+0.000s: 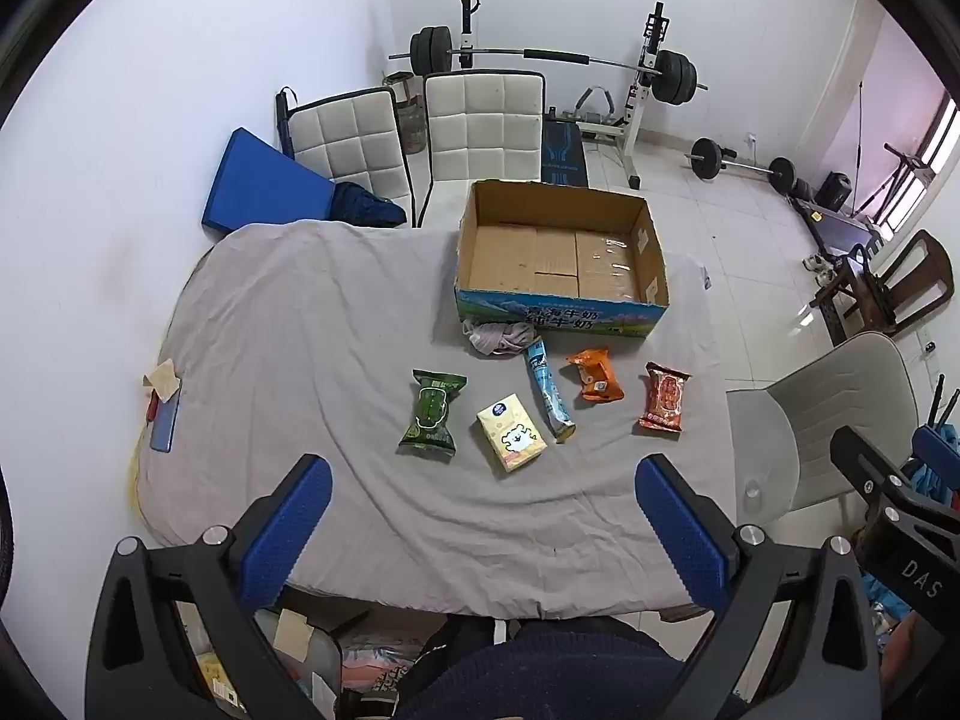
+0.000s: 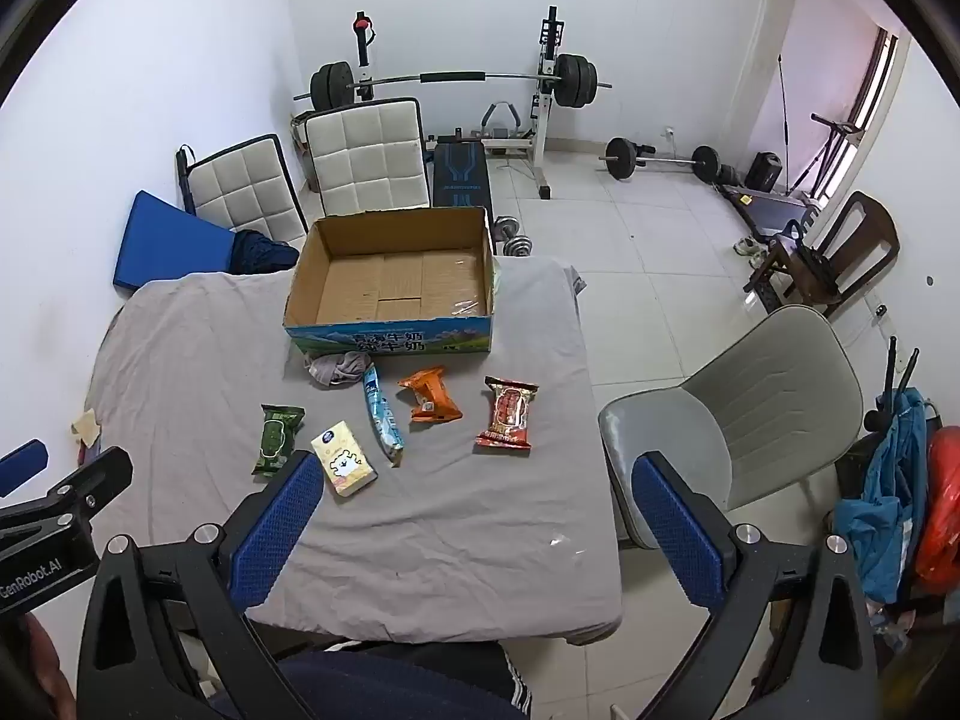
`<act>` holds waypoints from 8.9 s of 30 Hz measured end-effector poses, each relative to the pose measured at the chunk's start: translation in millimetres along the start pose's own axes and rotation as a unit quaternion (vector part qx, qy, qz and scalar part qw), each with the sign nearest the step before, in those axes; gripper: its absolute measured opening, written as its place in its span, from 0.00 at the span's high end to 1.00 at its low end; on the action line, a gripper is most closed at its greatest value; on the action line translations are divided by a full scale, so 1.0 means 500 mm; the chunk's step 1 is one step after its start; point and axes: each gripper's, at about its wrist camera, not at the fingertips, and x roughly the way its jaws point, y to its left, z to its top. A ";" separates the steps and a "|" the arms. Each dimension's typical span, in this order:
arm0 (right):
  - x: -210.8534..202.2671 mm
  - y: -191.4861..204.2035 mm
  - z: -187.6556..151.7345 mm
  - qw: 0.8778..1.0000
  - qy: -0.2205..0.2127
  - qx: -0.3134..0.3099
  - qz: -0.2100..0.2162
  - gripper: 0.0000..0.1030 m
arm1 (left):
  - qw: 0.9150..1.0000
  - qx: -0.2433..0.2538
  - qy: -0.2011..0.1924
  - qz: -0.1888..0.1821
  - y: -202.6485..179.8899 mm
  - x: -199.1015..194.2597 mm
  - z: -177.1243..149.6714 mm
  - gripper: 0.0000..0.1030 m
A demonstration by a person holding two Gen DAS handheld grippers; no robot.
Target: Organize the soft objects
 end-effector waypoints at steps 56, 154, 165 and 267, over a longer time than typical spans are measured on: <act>-0.024 -0.012 0.011 1.000 -0.022 -0.009 0.003 0.00 | 1.000 -0.008 -0.015 -0.006 0.001 -0.015 0.023 0.00; 1.119 -0.161 -0.021 0.941 0.332 0.063 0.021 0.46 | 0.939 -0.148 0.311 0.002 -0.056 0.849 -0.065 0.41; 1.032 -0.201 -0.035 0.949 0.305 0.046 0.072 0.53 | 0.967 -0.091 0.240 -0.006 -0.119 0.685 0.018 0.41; 0.653 -0.006 0.313 0.995 0.083 -0.005 0.053 0.00 | 0.999 0.011 0.007 -0.052 -0.106 0.459 0.367 0.00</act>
